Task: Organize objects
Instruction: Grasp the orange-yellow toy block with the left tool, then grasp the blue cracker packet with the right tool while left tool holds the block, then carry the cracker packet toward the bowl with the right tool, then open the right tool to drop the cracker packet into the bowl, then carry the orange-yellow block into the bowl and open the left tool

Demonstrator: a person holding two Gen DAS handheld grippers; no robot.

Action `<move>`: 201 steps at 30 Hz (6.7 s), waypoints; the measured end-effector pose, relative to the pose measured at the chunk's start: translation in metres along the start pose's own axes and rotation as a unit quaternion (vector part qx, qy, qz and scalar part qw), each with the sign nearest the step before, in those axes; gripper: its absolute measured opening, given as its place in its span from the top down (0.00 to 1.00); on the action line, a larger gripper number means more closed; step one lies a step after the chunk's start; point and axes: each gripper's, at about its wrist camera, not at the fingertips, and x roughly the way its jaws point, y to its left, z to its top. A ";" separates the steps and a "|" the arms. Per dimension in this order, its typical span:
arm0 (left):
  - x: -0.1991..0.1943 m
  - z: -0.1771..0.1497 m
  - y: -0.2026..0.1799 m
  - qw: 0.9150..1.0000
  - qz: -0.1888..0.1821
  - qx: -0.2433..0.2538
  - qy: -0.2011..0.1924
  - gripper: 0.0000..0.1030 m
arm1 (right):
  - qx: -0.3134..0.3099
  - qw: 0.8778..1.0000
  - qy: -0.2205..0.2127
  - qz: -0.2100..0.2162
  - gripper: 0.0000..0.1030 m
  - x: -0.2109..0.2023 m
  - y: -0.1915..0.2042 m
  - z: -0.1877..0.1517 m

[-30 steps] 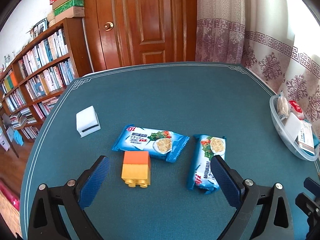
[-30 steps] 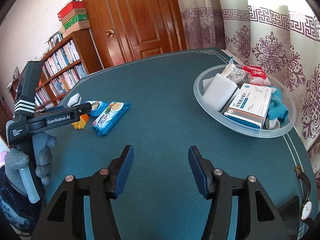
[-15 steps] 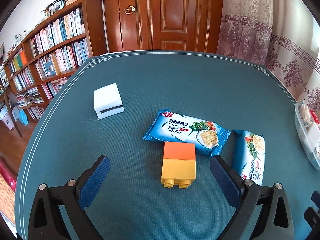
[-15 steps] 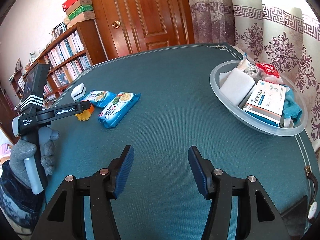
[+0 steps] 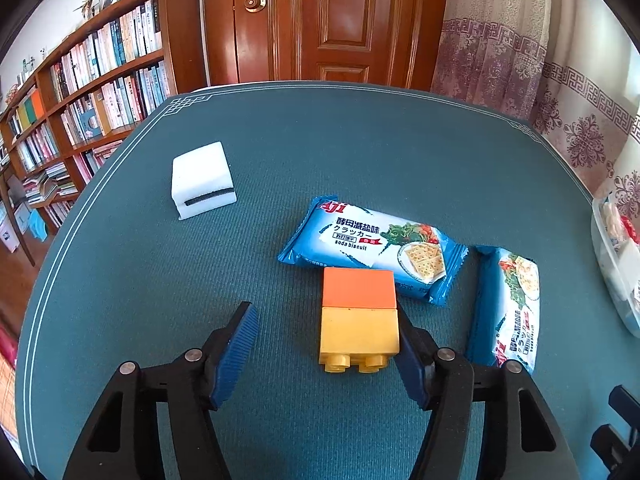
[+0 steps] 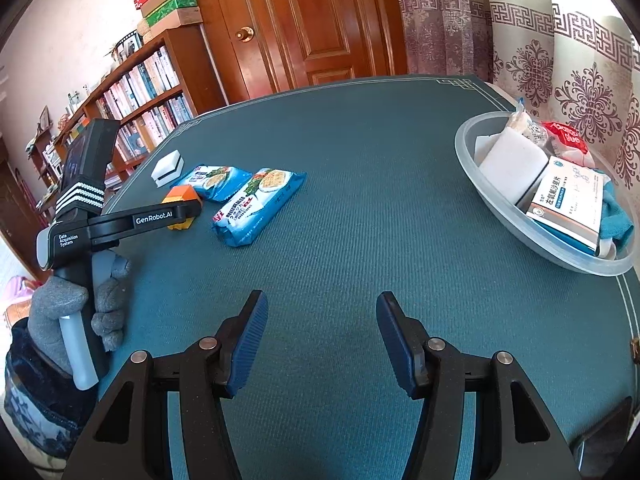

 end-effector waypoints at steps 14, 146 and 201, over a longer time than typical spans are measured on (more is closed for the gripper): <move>-0.006 -0.002 0.008 1.000 -0.020 -0.014 -0.014 0.68 | 0.007 1.000 0.019 0.024 0.44 0.028 0.019 0.021; -0.031 -0.026 -0.040 0.993 -0.094 0.058 -0.032 0.68 | 0.121 0.971 -0.084 -0.187 0.56 -0.034 -0.159 0.088; -0.027 0.011 -0.282 0.939 -0.270 0.215 -0.008 0.68 | 0.106 0.980 -0.102 -0.132 0.56 -0.087 -0.142 -0.032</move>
